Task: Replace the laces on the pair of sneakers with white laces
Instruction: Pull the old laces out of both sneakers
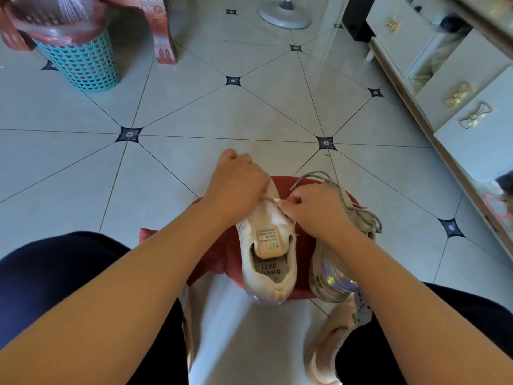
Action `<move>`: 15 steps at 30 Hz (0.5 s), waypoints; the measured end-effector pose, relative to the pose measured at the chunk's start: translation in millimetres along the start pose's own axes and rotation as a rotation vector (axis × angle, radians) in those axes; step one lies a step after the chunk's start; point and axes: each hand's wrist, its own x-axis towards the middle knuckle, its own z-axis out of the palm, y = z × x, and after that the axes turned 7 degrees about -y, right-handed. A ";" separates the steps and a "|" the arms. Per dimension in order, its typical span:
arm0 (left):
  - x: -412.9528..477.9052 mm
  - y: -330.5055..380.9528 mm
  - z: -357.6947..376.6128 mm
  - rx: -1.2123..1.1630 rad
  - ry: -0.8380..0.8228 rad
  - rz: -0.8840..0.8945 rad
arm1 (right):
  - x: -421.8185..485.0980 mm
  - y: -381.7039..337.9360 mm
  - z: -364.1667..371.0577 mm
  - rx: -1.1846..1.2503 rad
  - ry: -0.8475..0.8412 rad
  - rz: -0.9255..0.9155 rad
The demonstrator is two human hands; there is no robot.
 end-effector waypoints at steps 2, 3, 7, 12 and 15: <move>-3.0 -17.7 -4.2 0.022 0.022 -0.176 | -0.4 4.9 -3.3 -0.026 0.007 0.034; -5.5 -28.5 -6.2 0.029 0.026 -0.263 | -0.2 6.4 -3.9 -0.040 0.016 0.043; -14.6 -41.2 -7.0 -0.010 -0.056 -0.347 | 0.2 6.9 0.8 0.002 0.023 0.037; -7.6 1.7 -1.7 -0.155 0.021 0.033 | 2.4 1.9 3.6 -0.018 0.050 0.004; -4.3 10.9 1.4 -0.057 -0.033 0.146 | 2.3 -2.4 4.0 -0.052 0.057 -0.015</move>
